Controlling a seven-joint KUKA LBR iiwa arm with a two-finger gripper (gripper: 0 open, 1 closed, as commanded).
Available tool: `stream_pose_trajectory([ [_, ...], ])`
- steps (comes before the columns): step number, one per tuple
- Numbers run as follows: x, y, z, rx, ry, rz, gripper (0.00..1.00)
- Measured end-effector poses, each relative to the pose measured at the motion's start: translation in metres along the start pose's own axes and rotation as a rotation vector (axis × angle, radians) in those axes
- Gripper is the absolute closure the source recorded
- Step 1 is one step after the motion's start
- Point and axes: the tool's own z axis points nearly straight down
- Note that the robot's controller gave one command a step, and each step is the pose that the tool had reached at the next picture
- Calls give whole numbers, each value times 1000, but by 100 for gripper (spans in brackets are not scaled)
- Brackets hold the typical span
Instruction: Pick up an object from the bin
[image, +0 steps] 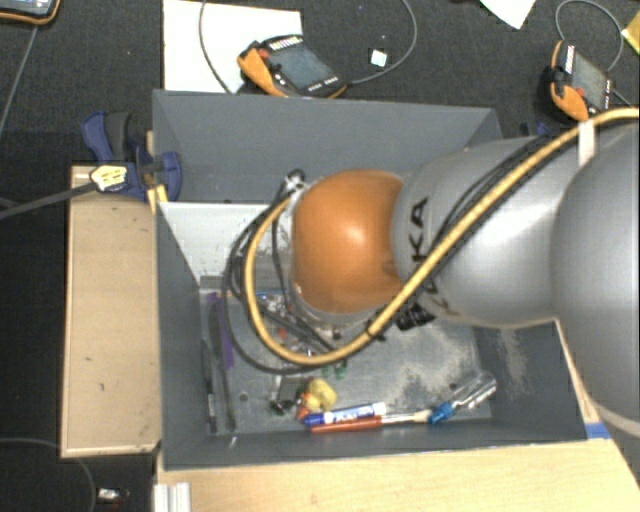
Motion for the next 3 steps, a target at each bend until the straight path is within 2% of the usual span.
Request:
stream_pose_trajectory([
  [1, 10, -48, 108, 0, 1, -148, 0],
  [2, 13, -47, 36, -3, -9, -301, 0],
  [3, 11, -48, 104, -1, 4, -160, 0],
])
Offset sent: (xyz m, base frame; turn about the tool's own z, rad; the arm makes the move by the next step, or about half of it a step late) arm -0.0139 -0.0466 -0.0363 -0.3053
